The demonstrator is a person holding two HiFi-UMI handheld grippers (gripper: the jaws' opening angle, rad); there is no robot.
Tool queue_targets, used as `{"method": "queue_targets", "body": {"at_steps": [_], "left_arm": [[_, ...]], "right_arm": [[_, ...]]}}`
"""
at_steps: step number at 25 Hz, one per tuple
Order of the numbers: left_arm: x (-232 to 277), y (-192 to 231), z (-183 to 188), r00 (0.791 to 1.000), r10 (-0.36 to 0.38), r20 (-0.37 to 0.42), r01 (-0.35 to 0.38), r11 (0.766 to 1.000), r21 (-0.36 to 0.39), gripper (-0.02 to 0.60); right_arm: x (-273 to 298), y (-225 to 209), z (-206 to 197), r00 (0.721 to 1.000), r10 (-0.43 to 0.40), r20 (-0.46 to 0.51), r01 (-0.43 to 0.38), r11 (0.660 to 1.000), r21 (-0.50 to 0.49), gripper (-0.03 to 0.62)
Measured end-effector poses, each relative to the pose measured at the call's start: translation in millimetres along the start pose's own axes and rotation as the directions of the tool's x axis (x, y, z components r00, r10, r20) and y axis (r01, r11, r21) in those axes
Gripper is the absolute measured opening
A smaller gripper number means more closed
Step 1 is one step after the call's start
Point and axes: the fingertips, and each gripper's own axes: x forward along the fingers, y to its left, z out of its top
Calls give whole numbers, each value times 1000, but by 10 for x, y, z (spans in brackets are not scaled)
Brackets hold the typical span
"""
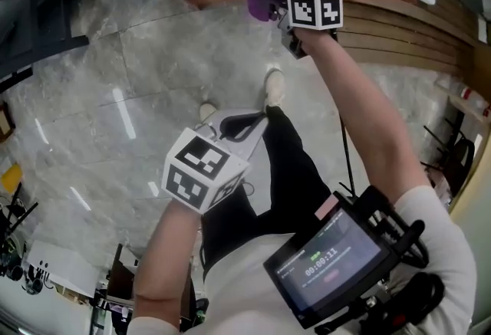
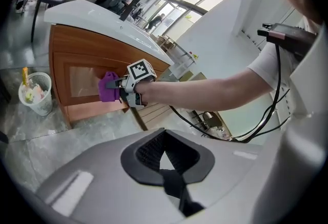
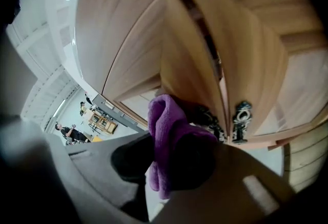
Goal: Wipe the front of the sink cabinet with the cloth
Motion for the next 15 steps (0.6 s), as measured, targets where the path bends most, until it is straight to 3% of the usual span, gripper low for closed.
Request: {"method": "queue_targets", "body": {"at_steps": [15], "left_arm": [[651,-416,201,996,-49,-76,53,997,48,6]], "right_arm": [[-729,-472,10,994,97,58,-104,988,116,72]]}}
